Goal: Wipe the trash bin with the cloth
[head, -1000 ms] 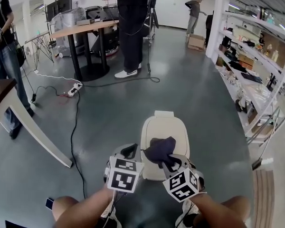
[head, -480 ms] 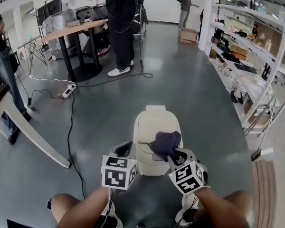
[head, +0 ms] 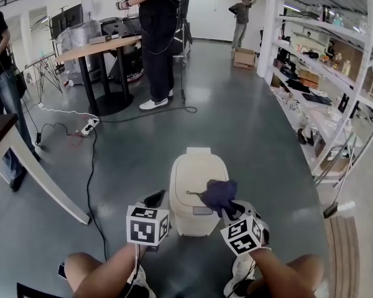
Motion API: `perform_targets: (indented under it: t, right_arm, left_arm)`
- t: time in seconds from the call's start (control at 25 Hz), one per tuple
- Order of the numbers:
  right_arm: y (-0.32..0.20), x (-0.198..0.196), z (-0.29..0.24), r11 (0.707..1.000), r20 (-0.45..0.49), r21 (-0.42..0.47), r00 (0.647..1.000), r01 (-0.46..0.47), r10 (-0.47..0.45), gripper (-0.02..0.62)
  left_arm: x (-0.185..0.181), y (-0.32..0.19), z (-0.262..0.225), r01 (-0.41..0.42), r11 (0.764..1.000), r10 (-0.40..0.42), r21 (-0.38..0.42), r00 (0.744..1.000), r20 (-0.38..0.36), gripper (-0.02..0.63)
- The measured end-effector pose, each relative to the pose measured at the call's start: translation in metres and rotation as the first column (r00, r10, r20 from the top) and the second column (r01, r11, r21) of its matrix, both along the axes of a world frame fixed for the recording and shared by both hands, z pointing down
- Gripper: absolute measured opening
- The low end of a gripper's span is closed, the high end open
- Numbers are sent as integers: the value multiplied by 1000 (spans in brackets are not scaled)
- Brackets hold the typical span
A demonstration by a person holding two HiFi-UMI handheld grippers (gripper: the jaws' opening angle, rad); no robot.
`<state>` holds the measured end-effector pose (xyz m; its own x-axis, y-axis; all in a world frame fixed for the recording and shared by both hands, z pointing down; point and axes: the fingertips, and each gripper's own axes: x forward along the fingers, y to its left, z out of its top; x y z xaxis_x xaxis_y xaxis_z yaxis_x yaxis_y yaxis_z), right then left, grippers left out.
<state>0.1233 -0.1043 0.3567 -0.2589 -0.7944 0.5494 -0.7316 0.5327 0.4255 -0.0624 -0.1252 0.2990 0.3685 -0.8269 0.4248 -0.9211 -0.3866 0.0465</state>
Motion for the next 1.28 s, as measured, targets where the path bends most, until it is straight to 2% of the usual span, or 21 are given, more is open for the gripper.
perform_targets:
  t: [0.24, 0.44, 0.6, 0.76, 0.88, 1.04, 1.28]
  right_arm:
    - [-2, 14, -6, 999, 26, 2, 999, -43, 42, 92]
    - [9, 5, -43, 995, 163, 86, 986, -54, 40, 92]
    - [33, -15, -66, 988, 207, 152, 978, -23, -9, 92]
    - [59, -44, -75, 982, 228, 187, 971, 36, -79, 92]
    - [73, -62, -67, 982, 236, 175, 966, 67, -108, 92]
    - [87, -90, -48, 983, 199, 150, 971, 105, -134, 92]
    - [108, -140, -7, 981, 235, 26, 953, 192, -193, 92]
  left_arm:
    - [-28, 1, -10, 50, 998, -50, 27, 999, 6, 0]
    - [-36, 8, -17, 63, 996, -64, 57, 998, 18, 0]
    - [-48, 15, -21, 80, 992, -84, 95, 995, 46, 0]
    - [-57, 29, -14, 106, 991, -106, 77, 994, 2, 0]
    - [-57, 41, -8, 114, 991, -114, 62, 993, -18, 0]
    - [-62, 54, 1, 111, 993, -110, 38, 993, -33, 0]
    - [-80, 64, 20, 117, 993, -118, -11, 992, -41, 0]
